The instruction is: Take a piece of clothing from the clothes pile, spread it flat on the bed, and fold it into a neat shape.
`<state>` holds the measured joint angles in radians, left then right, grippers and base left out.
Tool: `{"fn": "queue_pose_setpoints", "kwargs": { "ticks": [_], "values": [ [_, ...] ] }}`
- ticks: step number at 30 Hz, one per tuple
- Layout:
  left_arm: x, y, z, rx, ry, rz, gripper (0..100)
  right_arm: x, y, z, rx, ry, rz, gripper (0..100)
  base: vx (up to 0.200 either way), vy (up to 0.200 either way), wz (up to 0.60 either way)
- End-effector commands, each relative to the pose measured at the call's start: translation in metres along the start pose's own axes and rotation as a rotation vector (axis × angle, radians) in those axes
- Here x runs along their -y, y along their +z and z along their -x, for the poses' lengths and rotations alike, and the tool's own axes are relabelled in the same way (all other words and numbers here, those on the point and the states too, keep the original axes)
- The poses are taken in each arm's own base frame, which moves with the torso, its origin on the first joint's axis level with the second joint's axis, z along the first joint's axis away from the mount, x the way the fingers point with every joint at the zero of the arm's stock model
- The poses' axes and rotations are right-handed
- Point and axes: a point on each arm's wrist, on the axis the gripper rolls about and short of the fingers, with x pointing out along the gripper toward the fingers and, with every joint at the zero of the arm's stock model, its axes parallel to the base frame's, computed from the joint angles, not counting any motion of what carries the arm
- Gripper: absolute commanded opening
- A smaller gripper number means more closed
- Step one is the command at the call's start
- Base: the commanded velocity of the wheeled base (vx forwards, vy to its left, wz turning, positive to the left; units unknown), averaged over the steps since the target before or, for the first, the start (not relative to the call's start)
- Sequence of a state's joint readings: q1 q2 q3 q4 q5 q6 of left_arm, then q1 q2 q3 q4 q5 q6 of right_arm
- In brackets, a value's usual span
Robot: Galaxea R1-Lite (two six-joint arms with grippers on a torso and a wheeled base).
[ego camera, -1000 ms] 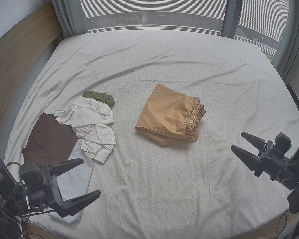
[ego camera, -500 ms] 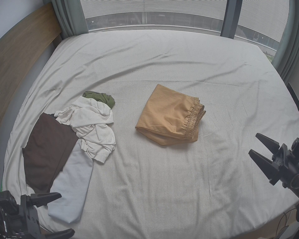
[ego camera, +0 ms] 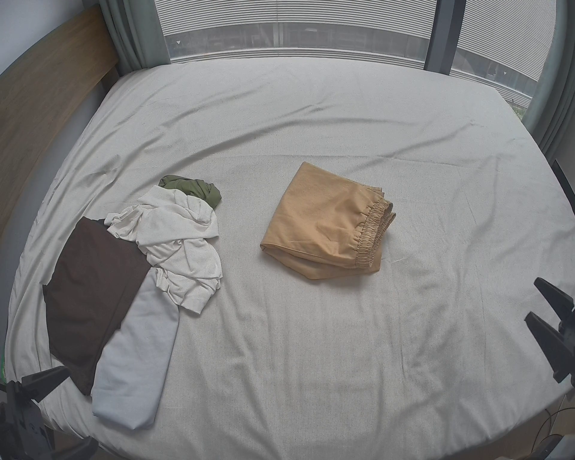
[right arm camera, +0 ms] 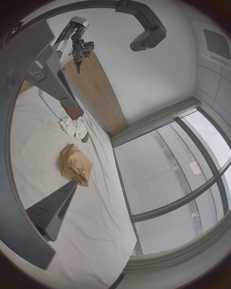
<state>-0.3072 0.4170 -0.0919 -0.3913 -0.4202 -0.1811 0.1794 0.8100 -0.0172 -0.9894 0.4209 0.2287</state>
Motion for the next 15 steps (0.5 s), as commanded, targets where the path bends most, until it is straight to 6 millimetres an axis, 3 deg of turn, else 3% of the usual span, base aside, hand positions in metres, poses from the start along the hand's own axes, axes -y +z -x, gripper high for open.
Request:
{"fn": "queue_pose_setpoints", "kwargs": {
  "ticks": [1,9,15],
  "values": [
    [0.004,-0.007,0.014,0.066,0.097,-0.023,100,-0.019,-0.006,0.049,0.106,-0.075,0.065,100,0.0,0.0,0.0],
    [0.01,-0.022,0.028,0.08,0.186,-0.033,100,-0.037,-0.048,0.092,0.076,-0.164,0.061,100,0.0,0.0,0.0],
    [0.014,-0.03,0.031,0.118,0.297,-0.062,100,-0.028,-0.069,0.095,-0.032,-0.388,0.078,100,0.0,0.0,0.0]
  ]
}}
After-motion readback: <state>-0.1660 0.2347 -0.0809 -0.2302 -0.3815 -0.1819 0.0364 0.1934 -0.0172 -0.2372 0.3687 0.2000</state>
